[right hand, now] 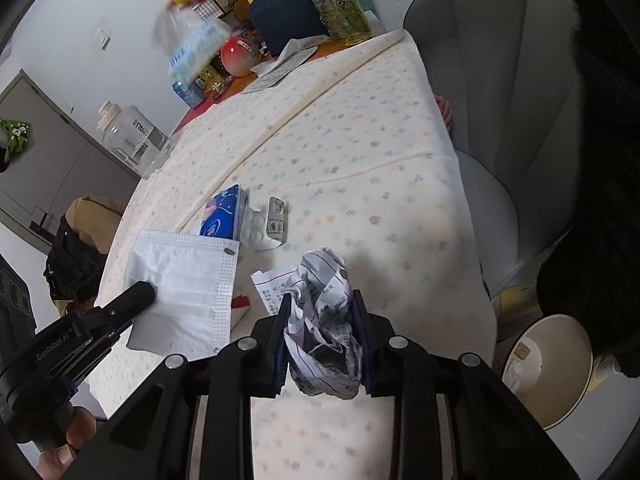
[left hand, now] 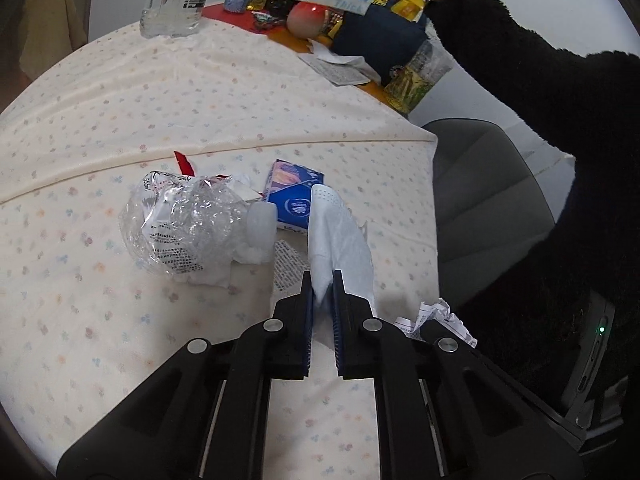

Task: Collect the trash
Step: 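Carry the receipt and paper strip over the white trash bin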

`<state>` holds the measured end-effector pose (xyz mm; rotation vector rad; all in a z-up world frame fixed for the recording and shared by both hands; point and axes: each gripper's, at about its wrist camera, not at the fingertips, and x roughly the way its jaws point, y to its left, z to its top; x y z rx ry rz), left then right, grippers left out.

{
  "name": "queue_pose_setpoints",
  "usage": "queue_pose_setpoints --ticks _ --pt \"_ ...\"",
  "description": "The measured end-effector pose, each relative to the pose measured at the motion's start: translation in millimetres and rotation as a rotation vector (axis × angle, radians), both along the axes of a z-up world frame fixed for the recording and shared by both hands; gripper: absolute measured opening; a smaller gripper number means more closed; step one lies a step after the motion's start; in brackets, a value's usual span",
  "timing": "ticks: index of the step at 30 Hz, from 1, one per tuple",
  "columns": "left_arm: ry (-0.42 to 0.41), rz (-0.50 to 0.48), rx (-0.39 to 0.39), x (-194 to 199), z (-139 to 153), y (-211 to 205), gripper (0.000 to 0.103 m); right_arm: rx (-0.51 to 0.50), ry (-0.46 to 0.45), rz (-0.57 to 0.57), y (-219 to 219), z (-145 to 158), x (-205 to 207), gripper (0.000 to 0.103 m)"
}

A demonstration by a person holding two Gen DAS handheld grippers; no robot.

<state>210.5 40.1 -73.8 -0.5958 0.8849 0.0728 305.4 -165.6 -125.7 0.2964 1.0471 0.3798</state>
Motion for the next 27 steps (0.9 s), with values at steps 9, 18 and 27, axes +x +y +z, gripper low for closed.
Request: queue_pose_setpoints --ticks 9,18,27 --pt "-0.03 -0.048 0.051 -9 23 -28 0.009 0.016 -0.008 0.023 -18 19 -20 0.028" --pt "0.015 -0.161 0.056 -2 12 -75 0.009 0.036 0.014 -0.021 -62 7 -40 0.028" --pt "0.067 -0.3 0.073 6 -9 -144 0.009 -0.008 0.027 -0.149 -128 -21 -71 0.028"
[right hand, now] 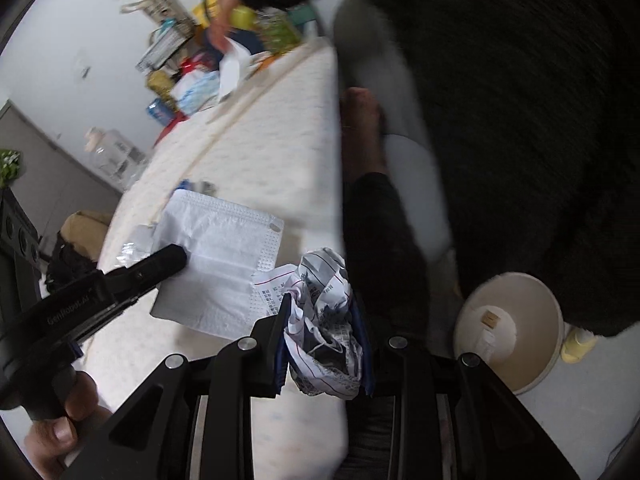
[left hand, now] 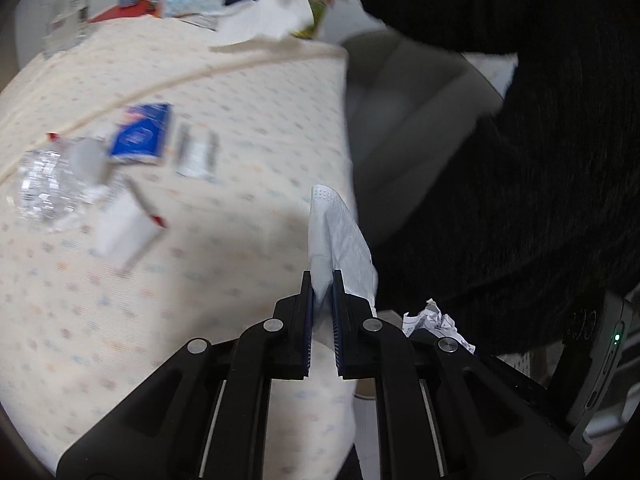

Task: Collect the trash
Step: 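Carry the receipt and paper strip over the white trash bin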

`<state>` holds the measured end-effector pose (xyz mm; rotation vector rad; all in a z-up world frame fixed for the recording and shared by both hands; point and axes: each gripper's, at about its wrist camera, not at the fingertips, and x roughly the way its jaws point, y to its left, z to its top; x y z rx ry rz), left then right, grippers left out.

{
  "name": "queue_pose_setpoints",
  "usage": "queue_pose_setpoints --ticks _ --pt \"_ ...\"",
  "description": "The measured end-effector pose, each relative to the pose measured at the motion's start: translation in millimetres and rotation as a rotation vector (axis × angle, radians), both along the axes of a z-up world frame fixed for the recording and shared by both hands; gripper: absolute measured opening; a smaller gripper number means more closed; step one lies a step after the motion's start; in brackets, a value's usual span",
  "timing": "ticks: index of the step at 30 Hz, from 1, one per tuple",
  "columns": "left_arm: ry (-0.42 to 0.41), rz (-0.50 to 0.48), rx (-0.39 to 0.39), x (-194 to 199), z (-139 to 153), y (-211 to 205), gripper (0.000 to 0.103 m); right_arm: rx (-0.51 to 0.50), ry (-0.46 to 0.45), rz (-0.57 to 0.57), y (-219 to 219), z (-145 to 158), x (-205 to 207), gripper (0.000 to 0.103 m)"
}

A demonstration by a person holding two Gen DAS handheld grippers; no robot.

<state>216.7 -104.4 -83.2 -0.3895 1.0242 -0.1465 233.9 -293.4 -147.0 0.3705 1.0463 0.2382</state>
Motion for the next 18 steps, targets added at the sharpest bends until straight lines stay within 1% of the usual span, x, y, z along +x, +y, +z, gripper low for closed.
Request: queue_pose_setpoints --ticks 10,15,18 --pt "0.083 -0.195 0.044 6 -38 -96 0.009 -0.017 0.106 -0.195 -89 -57 -34 0.028" --pt "0.124 -0.274 0.072 -1 -62 -138 0.009 -0.03 0.148 -0.262 -115 -81 -55 0.028" --pt "0.147 -0.322 0.093 -6 -78 -162 0.009 -0.035 0.157 -0.304 -128 -95 -66 0.028"
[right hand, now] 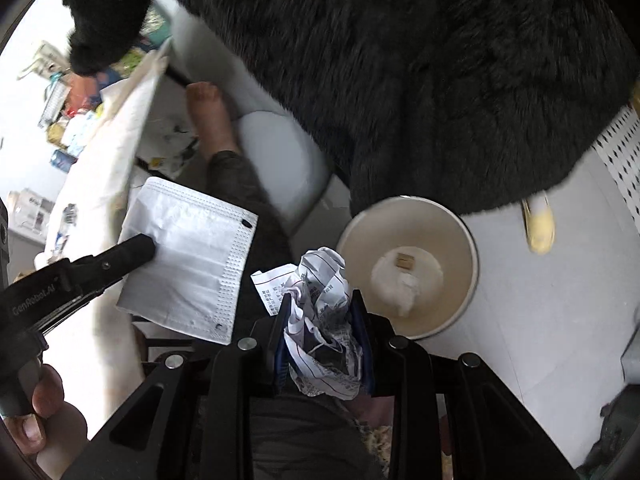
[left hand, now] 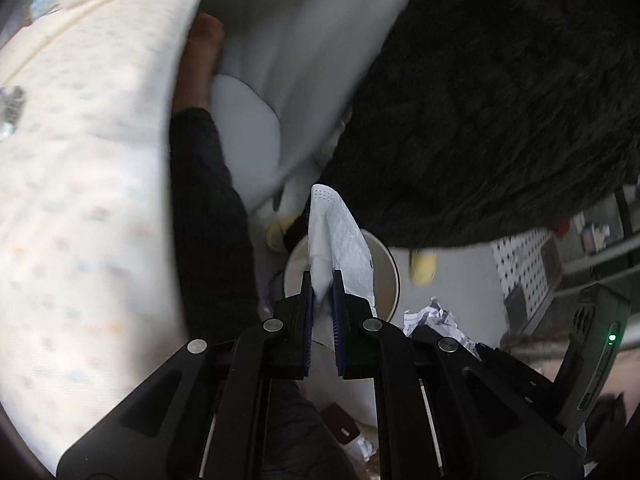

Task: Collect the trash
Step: 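Carry the receipt and paper strip over the white trash bin, then open both tools to drop the papers into the bin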

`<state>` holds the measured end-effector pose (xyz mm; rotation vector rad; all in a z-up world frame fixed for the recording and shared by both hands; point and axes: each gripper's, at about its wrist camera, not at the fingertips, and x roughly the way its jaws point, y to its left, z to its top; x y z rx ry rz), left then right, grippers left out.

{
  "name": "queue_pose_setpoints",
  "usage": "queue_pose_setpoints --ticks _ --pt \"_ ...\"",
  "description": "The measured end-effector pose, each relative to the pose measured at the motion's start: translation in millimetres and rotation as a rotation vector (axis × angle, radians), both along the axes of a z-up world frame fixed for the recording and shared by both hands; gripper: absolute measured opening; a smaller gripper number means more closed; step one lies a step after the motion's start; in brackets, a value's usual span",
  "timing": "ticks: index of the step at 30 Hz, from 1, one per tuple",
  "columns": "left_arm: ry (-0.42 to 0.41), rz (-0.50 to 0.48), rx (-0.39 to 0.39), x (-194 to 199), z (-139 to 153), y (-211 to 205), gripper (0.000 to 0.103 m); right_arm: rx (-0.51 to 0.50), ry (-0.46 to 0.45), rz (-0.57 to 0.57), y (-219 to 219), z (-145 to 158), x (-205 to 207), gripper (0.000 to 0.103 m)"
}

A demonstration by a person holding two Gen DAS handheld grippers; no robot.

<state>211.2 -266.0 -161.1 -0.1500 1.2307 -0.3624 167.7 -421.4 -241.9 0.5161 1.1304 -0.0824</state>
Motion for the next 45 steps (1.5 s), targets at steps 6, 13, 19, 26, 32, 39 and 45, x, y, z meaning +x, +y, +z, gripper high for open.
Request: queue_pose_setpoints --ticks 6,13,19,26,32,39,45 --pt "0.049 -0.074 0.037 1 -38 -36 0.009 0.008 0.021 -0.068 -22 -35 -11 0.028" --pt "0.104 -0.135 0.091 20 -75 -74 0.009 0.009 0.054 -0.133 -46 -67 -18 0.028" --pt "0.166 -0.17 0.111 31 -113 -104 0.009 0.019 0.081 -0.187 -67 -91 -13 0.028" --pt "0.184 -0.162 0.078 37 -134 -113 0.055 0.051 0.108 -0.227 -89 -120 -9 0.028" --pt "0.17 -0.101 0.066 46 -126 -99 0.062 0.069 0.13 -0.227 -90 -136 8 0.028" --pt "0.074 -0.025 0.062 45 -78 -67 0.074 0.075 0.103 -0.214 -87 -131 19 0.028" --pt "-0.029 0.02 0.028 38 -24 -32 0.083 0.063 0.036 -0.222 -84 -112 32 0.08"
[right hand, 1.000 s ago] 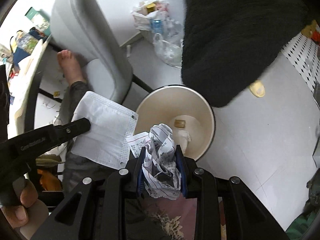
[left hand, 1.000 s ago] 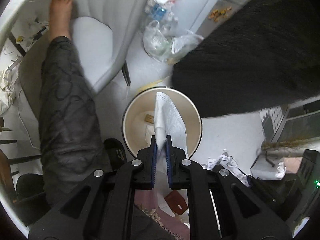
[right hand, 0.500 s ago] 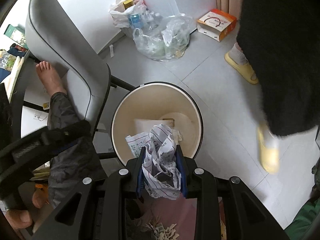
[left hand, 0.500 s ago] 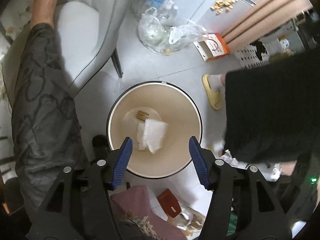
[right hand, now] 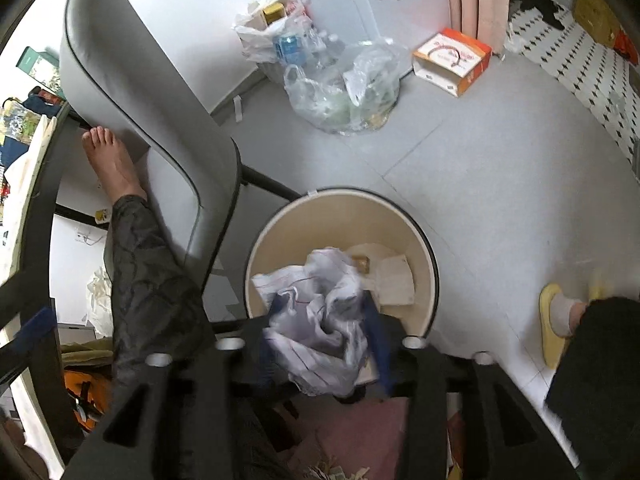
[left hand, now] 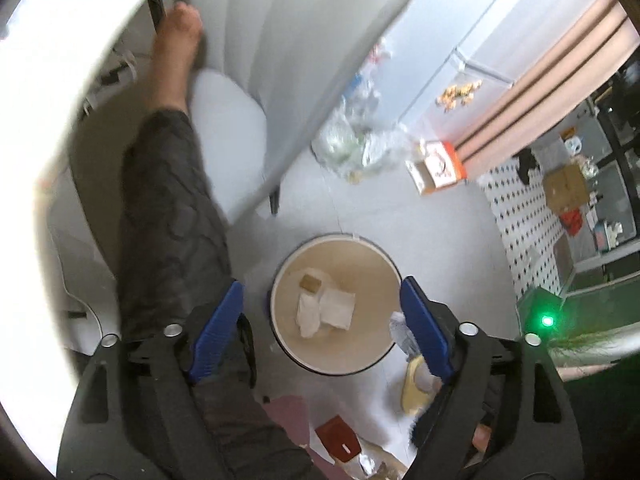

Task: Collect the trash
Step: 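Open both tools to drop the papers into the bin, then move both tools back over the table toward the plastic bottle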

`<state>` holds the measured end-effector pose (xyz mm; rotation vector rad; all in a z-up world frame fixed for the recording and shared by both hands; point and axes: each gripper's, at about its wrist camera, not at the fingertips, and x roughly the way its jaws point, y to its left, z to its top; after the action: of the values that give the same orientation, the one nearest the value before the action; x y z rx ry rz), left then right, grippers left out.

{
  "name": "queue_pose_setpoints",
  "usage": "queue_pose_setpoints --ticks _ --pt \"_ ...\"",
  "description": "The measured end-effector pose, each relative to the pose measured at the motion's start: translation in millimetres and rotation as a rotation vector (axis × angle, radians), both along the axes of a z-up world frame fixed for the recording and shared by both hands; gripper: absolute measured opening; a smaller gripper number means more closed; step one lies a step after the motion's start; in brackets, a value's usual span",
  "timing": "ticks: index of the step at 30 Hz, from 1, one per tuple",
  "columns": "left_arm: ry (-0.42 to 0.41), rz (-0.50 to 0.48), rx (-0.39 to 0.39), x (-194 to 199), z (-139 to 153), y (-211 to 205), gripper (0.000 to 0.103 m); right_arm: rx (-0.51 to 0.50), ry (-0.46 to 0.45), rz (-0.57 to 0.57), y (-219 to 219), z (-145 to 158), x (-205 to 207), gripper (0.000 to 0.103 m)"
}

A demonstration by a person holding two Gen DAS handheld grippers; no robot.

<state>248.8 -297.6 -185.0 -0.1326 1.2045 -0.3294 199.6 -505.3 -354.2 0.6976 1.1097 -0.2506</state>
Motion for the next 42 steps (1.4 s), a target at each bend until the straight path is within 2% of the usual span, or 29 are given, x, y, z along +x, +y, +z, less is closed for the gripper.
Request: queue_pose_setpoints --ticks 2,4,12,20,24,30,33,36,38,42 --pt "-0.027 0.016 -0.012 -1 15 10 0.086 -0.01 -0.023 -0.009 2 9 0 0.09" --pt "-0.057 0.031 -0.028 -2 29 23 0.092 -0.01 -0.031 -0.002 6 17 -1 0.09" --pt "-0.127 0.107 -0.061 -8 63 70 0.093 -0.037 -0.089 0.045 21 64 -8 0.095" --pt "-0.238 0.181 -0.112 -24 101 128 0.093 -0.117 -0.22 0.103 63 143 -12 0.095" --pt "-0.304 0.201 -0.137 -35 119 154 0.096 -0.191 -0.287 0.115 93 178 -15 0.095" --pt "-0.433 0.235 -0.102 -58 137 185 0.097 -0.319 -0.402 0.116 139 223 -18 0.095" --pt "-0.49 0.274 -0.11 -71 143 209 0.097 -0.356 -0.442 0.144 161 238 -17 0.096" --pt "-0.55 0.318 -0.115 -84 148 234 0.097 -0.379 -0.527 0.21 194 251 -22 0.096" --pt "-0.561 0.327 -0.122 -87 150 248 0.097 -0.408 -0.524 0.263 218 256 -19 0.096" --pt "-0.559 0.339 -0.125 -91 147 268 0.097 -0.402 -0.53 0.342 251 258 -15 0.096"
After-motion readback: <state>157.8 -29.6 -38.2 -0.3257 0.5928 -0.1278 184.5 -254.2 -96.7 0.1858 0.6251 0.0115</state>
